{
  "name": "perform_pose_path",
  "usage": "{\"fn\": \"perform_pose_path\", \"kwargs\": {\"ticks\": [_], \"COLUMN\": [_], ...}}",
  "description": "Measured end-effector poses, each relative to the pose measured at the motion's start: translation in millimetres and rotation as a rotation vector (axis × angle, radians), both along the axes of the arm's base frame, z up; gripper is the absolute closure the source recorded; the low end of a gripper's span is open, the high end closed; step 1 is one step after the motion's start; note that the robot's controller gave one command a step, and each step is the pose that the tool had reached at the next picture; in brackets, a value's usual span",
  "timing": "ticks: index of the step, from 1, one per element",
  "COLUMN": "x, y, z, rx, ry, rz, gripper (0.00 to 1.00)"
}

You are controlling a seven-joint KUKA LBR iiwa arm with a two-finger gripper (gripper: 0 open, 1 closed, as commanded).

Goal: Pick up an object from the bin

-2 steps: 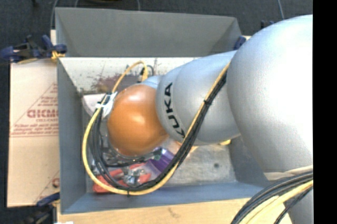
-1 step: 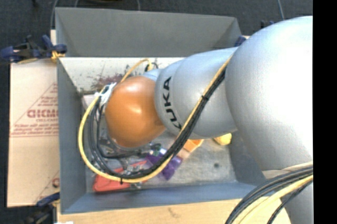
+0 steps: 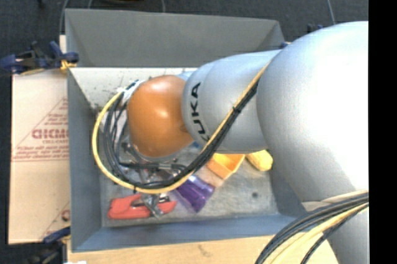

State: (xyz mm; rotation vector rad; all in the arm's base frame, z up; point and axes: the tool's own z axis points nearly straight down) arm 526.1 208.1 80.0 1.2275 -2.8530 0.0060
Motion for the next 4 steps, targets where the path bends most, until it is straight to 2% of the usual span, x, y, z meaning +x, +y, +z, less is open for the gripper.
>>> {"fn": "perform_pose_path", "kwargs": {"ticks": [1, 2, 3, 4], "x": [-2.6, -17.0, -4.4, -1.5], "y": [1, -1, 6, 7], "z": [12, 26, 52, 57], "rx": [0.012, 0.022, 0.022, 0.022], "ry": [-0.028, -0.03, -0.032, -0.035], "rz": [-0.043, 0.255, 0.061, -0.018], "gripper": [1.0, 1.0, 1.0, 1.0]}}
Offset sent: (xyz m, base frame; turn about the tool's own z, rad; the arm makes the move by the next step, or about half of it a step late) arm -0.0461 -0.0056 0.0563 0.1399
